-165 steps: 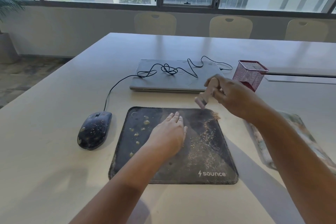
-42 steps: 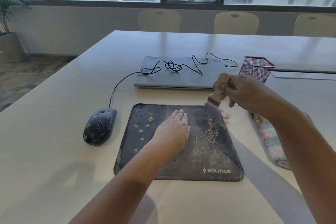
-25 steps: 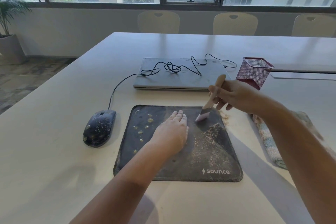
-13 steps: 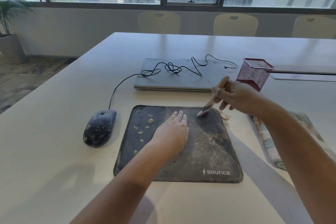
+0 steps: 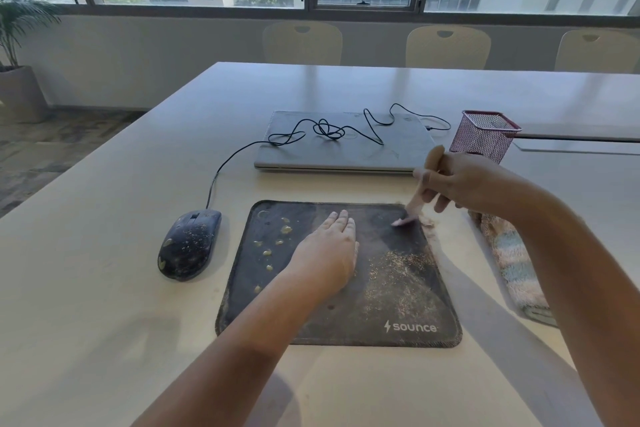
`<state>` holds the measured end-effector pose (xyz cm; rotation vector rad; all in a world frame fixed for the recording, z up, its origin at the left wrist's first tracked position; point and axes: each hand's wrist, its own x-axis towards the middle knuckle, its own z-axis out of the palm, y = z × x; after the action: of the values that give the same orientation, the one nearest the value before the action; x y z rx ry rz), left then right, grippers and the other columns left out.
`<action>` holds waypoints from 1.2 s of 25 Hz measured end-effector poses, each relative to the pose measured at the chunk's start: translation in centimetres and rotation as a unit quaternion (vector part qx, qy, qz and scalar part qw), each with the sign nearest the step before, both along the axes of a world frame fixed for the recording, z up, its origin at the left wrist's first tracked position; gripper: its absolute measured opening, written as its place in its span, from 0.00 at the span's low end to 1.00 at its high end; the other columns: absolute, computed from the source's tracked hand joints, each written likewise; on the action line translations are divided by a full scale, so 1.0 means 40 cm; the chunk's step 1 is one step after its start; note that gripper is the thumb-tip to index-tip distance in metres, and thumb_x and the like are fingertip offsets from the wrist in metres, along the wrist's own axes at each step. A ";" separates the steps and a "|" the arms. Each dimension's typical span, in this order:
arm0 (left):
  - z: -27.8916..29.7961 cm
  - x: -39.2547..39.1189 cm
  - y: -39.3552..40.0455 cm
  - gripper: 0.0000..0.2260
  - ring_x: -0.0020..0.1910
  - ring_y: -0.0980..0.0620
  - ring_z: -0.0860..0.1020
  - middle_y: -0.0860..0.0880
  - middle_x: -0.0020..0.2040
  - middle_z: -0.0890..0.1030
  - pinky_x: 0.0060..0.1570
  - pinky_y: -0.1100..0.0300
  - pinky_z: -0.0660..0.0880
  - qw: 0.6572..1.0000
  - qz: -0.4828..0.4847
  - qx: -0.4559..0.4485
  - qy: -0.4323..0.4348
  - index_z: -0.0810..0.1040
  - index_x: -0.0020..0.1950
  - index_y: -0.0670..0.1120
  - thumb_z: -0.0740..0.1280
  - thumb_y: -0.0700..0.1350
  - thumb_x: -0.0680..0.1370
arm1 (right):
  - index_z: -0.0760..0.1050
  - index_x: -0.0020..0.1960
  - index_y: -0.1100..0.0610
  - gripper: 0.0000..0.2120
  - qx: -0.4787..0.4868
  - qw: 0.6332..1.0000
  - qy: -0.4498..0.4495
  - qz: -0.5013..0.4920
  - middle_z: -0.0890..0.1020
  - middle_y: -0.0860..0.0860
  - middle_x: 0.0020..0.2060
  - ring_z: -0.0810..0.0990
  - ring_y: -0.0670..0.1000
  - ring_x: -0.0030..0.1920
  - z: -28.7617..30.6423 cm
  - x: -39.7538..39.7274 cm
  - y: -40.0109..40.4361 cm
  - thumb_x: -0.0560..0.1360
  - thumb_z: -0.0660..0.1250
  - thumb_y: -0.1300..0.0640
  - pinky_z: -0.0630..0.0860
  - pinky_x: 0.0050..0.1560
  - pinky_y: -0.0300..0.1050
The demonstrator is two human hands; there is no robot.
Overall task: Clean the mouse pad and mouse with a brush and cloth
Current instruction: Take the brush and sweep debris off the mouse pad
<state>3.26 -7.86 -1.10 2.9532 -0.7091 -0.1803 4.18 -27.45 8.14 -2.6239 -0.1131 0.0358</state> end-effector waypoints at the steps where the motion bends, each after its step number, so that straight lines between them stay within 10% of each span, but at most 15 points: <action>1: 0.000 -0.001 0.000 0.22 0.76 0.49 0.45 0.43 0.77 0.47 0.72 0.61 0.42 1.000 0.001 -0.001 0.000 0.46 0.75 0.39 0.46 0.45 0.83 | 0.75 0.37 0.56 0.16 -0.030 1.000 0.003 0.000 0.83 0.47 0.33 0.82 0.43 0.29 0.002 -0.001 -0.003 0.78 0.58 0.48 0.67 0.31 0.37; 9: 0.002 -0.001 -0.001 0.22 0.76 0.49 0.46 0.43 0.77 0.47 0.73 0.59 0.44 1.000 0.006 -0.007 0.004 0.47 0.75 0.39 0.46 0.45 0.83 | 0.72 0.45 0.49 0.05 0.138 0.988 -0.039 0.051 0.83 0.48 0.42 0.83 0.50 0.38 -0.023 0.000 0.055 0.78 0.60 0.50 0.74 0.37 0.37; 15: 0.004 0.000 -0.001 0.22 0.76 0.49 0.46 0.43 0.77 0.47 0.72 0.59 0.43 1.000 0.002 -0.006 0.006 0.47 0.75 0.39 0.46 0.44 0.83 | 0.74 0.42 0.54 0.13 -0.027 0.999 -0.029 0.017 0.84 0.51 0.37 0.83 0.51 0.37 -0.030 0.014 0.040 0.77 0.58 0.46 0.78 0.49 0.50; 23: 0.045 0.012 0.029 0.22 0.75 0.50 0.55 0.44 0.76 0.53 0.70 0.62 0.52 0.983 0.024 -0.183 -0.010 0.53 0.75 0.40 0.52 0.39 0.81 | 0.72 0.46 0.56 0.09 0.193 0.980 -0.038 0.025 0.82 0.43 0.31 0.79 0.41 0.26 -0.050 0.027 0.066 0.79 0.58 0.51 0.69 0.27 0.29; 30: 0.055 0.028 0.065 0.22 0.74 0.52 0.56 0.42 0.75 0.58 0.68 0.69 0.49 0.981 0.032 -0.187 -0.036 0.56 0.74 0.38 0.54 0.39 0.80 | 0.72 0.41 0.54 0.12 0.153 0.987 -0.046 0.033 0.83 0.42 0.29 0.82 0.46 0.29 -0.087 0.051 0.110 0.78 0.59 0.49 0.77 0.35 0.40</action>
<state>4.40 -5.25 1.11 2.6276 -0.5811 0.0602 6.22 -23.07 4.66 -2.3150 -0.2208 -0.0743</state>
